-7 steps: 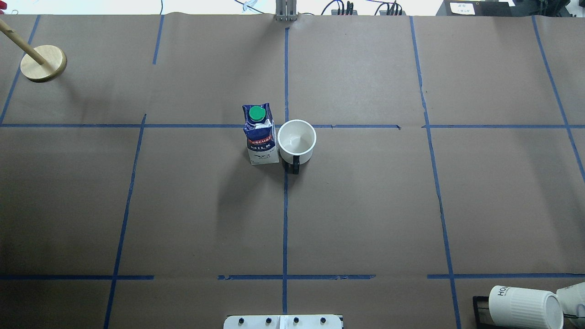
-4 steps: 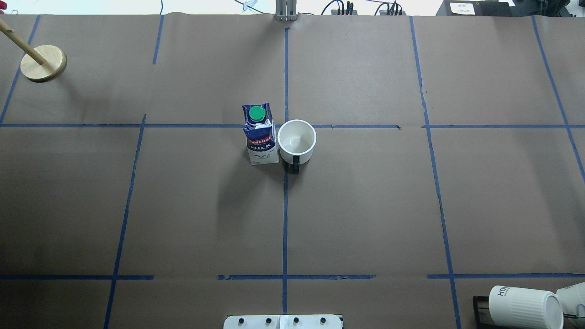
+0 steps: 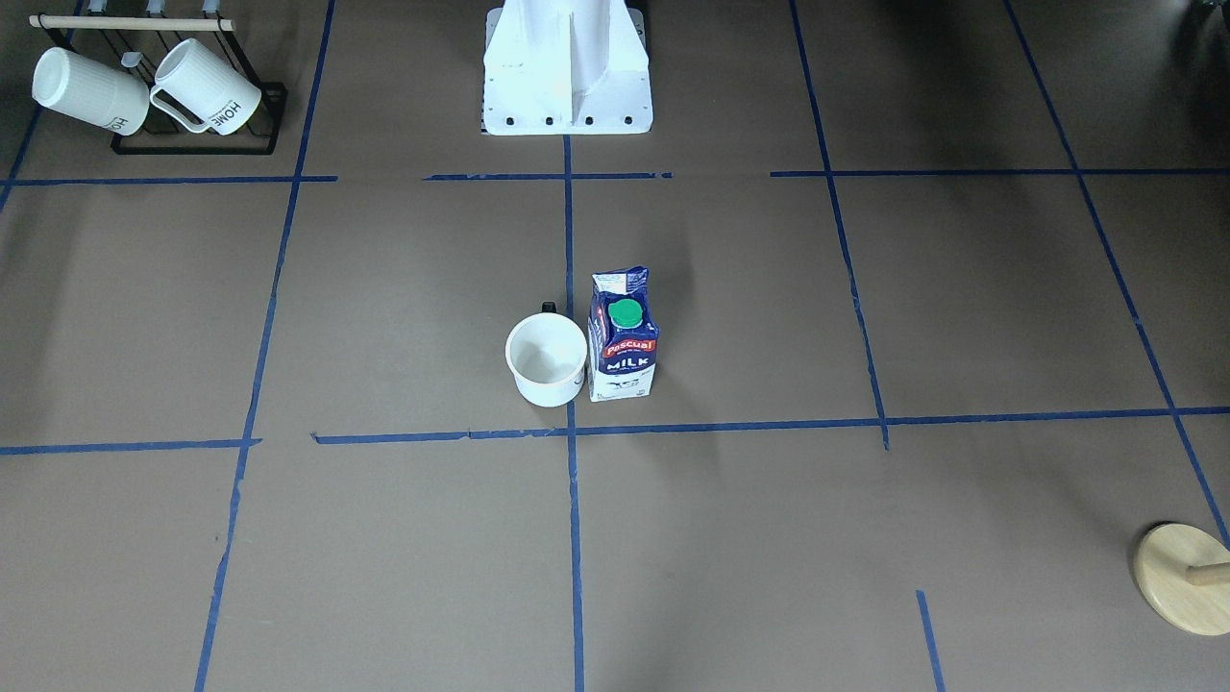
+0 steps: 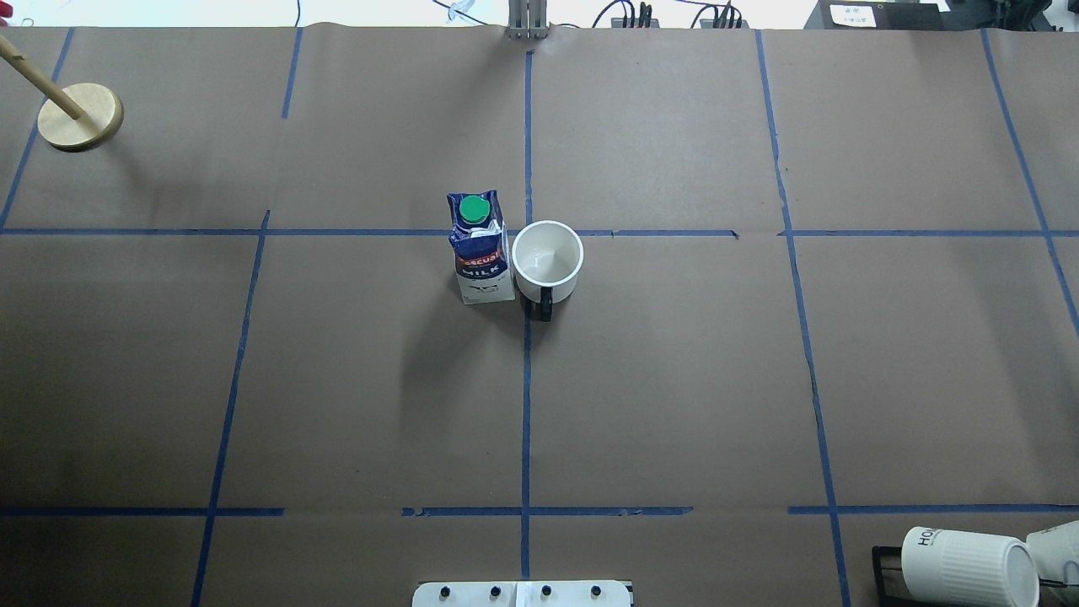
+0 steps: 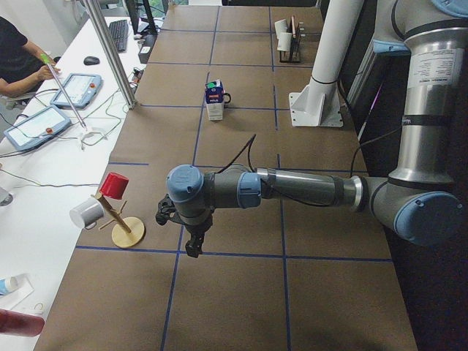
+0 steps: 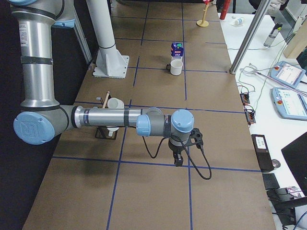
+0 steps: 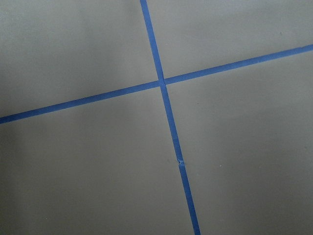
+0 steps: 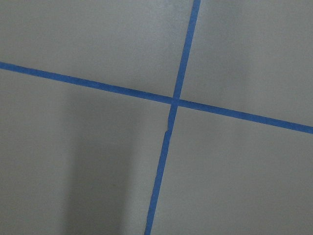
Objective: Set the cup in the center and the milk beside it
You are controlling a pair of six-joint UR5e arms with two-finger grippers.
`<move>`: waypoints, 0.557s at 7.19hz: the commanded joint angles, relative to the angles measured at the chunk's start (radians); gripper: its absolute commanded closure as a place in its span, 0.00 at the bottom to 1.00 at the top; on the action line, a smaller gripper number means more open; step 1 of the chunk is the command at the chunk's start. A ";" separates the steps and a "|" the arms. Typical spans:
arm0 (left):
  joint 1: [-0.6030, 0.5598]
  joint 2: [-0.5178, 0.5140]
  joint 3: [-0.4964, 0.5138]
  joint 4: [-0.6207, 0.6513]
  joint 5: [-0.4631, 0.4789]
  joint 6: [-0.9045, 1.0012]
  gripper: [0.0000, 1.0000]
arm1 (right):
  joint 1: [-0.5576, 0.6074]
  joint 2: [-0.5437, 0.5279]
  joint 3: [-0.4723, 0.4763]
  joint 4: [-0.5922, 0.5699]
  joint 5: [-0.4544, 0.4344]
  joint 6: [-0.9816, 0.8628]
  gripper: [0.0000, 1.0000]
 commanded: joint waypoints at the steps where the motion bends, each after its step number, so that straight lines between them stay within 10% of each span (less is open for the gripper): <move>1: 0.000 -0.001 0.002 0.009 0.001 -0.002 0.00 | 0.000 -0.001 0.004 0.001 0.001 0.001 0.00; 4: 0.000 0.013 -0.004 0.012 0.005 0.008 0.00 | 0.000 -0.001 0.006 0.001 0.003 0.012 0.00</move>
